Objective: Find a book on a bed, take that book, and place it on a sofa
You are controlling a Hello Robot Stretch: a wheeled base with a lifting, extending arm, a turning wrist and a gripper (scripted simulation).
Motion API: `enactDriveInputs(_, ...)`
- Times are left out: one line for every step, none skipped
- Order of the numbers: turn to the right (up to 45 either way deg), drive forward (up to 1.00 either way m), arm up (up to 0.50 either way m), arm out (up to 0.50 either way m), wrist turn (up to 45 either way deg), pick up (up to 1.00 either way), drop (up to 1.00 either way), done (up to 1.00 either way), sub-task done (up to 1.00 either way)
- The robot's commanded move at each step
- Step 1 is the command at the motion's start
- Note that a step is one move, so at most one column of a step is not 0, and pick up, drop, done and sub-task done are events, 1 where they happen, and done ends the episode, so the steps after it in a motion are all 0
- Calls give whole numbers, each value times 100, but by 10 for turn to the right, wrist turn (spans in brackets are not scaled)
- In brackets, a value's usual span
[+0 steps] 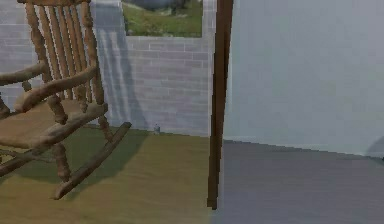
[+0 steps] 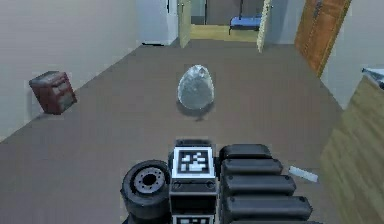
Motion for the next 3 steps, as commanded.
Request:
enactDriveInputs(90, 0, 0, 0, 0, 0, 0, 0, 0)
enactDriveInputs(30, 0, 0, 0, 0, 0, 0, 0, 0)
enactDriveInputs(0, 5, 0, 0, 0, 0, 0, 0, 0)
